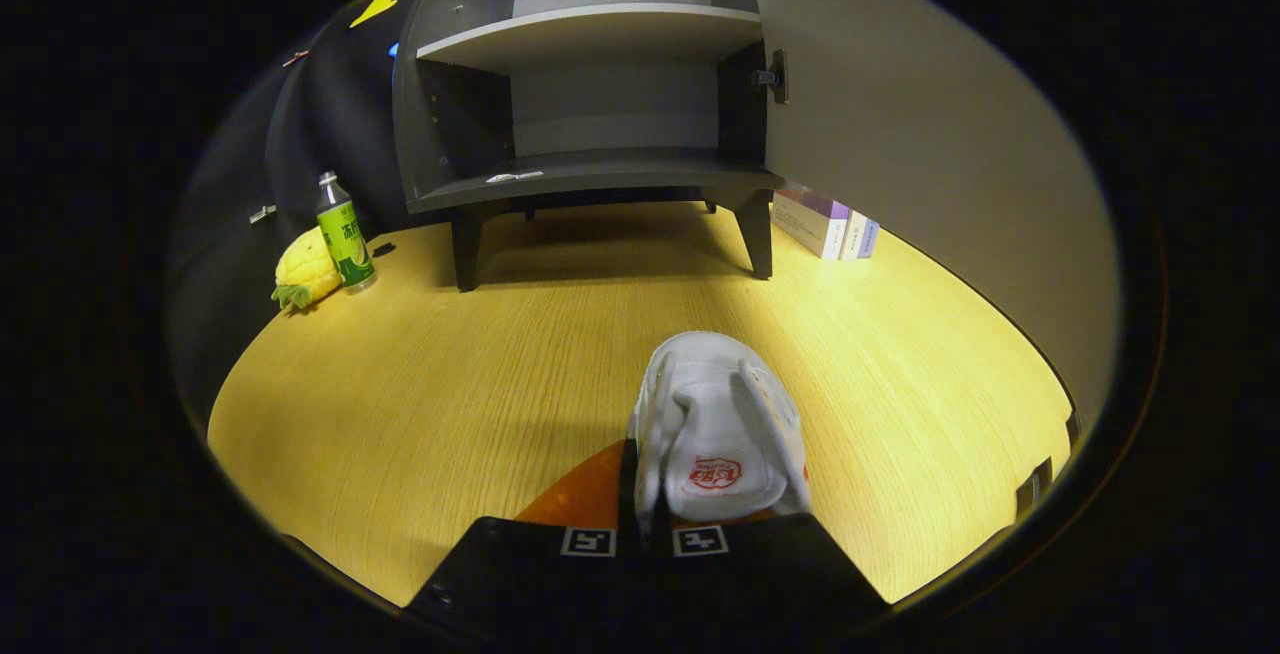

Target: Open the shoe cabinet door, grab the shoes and put them into the shoe cabinet, then close the shoe cabinet door.

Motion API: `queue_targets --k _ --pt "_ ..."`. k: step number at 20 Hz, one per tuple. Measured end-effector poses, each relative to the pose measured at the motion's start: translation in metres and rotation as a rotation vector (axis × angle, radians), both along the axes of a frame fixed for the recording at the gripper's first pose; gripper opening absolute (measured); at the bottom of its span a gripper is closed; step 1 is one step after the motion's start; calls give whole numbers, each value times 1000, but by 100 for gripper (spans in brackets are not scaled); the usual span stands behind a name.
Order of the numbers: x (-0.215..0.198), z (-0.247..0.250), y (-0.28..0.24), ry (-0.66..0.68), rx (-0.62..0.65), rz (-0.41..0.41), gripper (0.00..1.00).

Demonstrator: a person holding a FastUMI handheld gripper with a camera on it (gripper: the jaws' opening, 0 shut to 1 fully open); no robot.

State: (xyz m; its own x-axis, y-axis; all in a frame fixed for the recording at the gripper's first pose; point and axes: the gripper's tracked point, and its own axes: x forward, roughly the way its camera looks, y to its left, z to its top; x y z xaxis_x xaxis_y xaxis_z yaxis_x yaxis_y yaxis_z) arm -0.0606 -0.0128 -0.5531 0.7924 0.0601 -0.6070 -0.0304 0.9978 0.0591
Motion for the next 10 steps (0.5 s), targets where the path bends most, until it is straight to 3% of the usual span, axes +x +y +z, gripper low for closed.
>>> queue_targets --k 5,10 --pt "2 40 -1 -24 28 -1 6" --pt "6 116 7 -56 58 20 6"
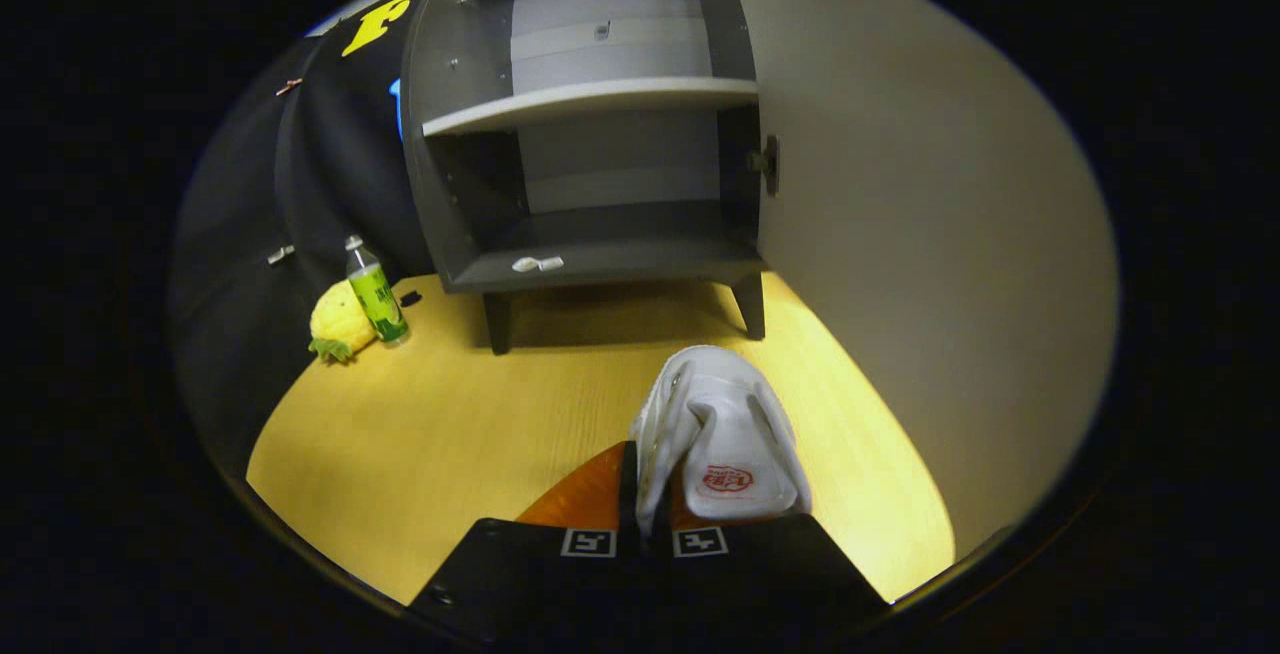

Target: Open the shoe cabinet door, grab the shoes and put them into the shoe cabinet, then close the shoe cabinet door.

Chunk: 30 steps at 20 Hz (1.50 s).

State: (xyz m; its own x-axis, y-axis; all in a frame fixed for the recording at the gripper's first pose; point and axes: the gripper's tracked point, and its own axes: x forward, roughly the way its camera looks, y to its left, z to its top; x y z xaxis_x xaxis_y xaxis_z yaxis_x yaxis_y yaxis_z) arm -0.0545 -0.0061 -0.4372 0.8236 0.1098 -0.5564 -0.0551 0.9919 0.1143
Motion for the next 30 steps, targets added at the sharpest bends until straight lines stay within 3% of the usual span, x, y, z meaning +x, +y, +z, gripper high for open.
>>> queue_targets --k 9,17,23,30 --pt "49 171 23 -129 -13 37 6" --pt "144 264 57 -189 -6 107 5" --pt "237 282 76 -226 -51 136 5" --pt "321 249 92 -179 -66 152 6"
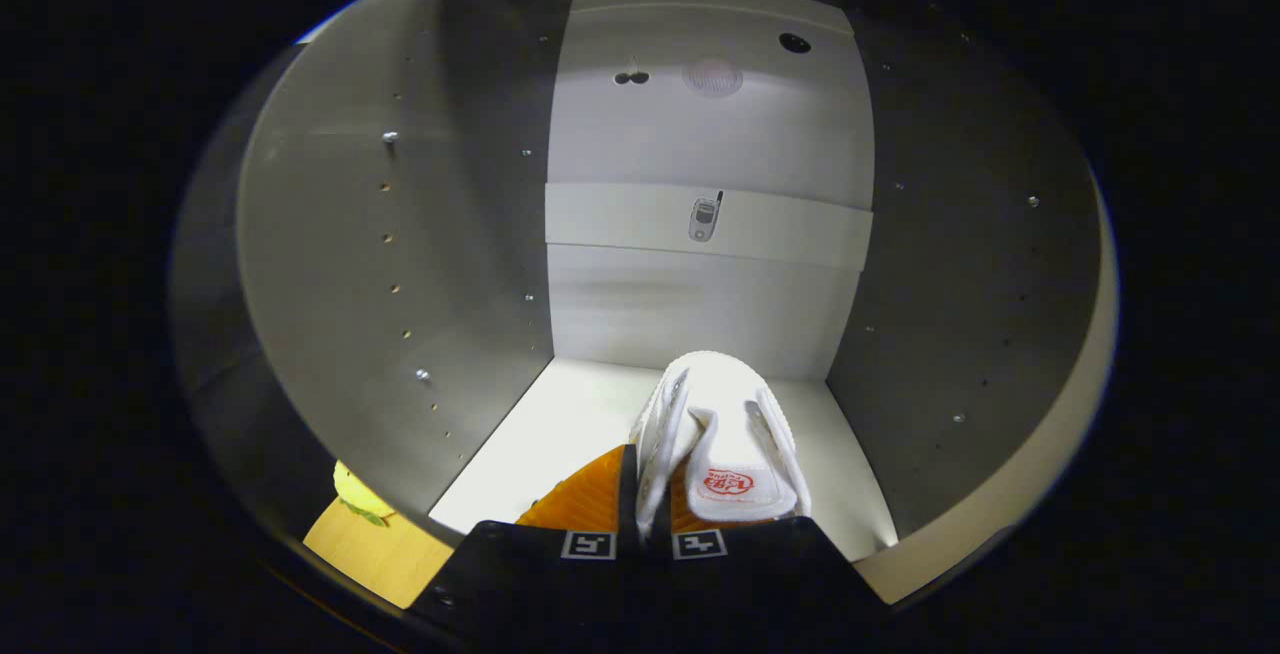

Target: Open the shoe cabinet door, grab the shoes and put them into the shoe cabinet, then close the shoe cabinet door.

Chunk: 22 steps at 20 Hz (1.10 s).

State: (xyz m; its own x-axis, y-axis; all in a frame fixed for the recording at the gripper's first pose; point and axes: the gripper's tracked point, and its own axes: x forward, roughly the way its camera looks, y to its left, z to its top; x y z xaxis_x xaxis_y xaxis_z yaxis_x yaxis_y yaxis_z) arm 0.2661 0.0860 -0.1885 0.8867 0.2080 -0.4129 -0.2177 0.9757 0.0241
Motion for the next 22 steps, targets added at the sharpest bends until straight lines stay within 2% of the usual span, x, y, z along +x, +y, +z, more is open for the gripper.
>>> queue_targets --k 4,8,14,17,19,21,22 --pt "41 -22 -2 31 -62 -18 5" --pt "64 -41 2 64 -79 -18 6" --pt "74 -72 6 127 -126 -12 5" --pt "70 -75 11 167 -87 -18 7" --pt "65 -75 10 183 -82 -23 12" --pt "56 -72 14 193 -51 -20 23" --pt "52 -69 15 197 -42 -29 36"
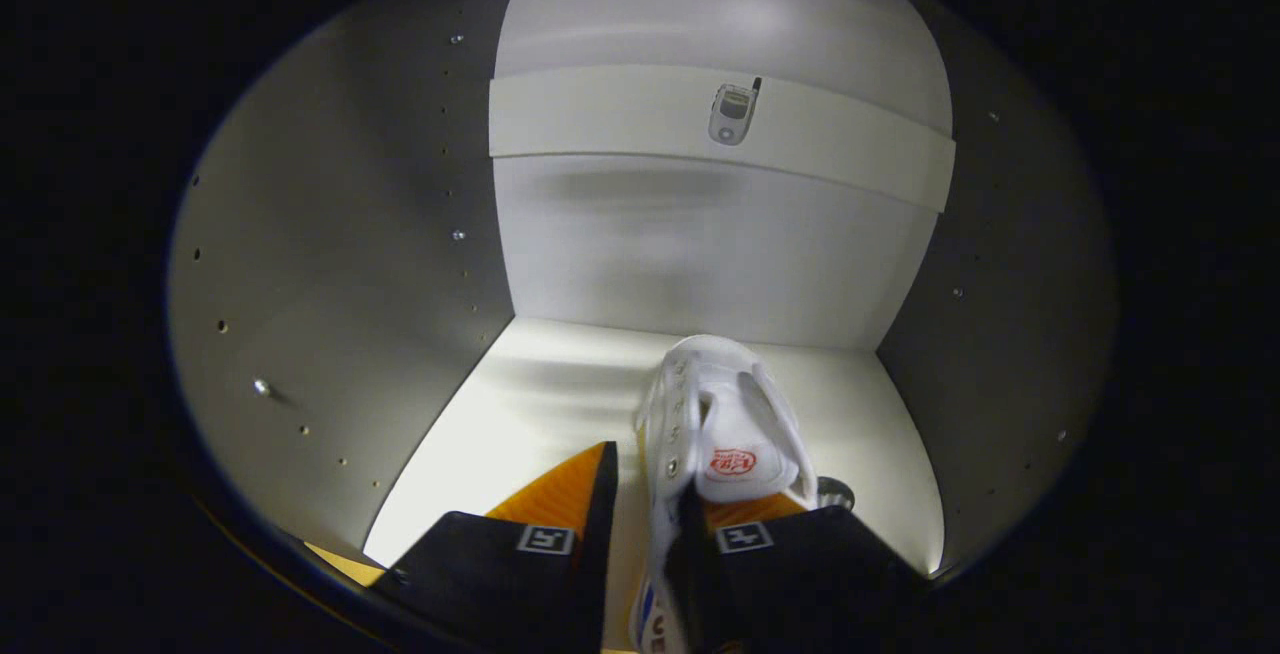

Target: Open the shoe cabinet door, grab the shoes and put them into the shoe cabinet, then close the shoe cabinet door.

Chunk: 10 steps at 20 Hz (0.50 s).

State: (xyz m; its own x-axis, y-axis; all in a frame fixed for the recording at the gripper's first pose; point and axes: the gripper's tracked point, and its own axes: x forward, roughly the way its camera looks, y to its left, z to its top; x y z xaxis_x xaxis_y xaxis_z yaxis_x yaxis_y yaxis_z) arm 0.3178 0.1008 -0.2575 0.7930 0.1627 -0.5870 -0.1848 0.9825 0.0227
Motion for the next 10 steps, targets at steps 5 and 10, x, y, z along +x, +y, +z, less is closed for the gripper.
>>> queue_targets --k 5,10 --pt "-29 16 2 -18 20 6 80" --pt "-59 58 -11 -134 54 -33 97"
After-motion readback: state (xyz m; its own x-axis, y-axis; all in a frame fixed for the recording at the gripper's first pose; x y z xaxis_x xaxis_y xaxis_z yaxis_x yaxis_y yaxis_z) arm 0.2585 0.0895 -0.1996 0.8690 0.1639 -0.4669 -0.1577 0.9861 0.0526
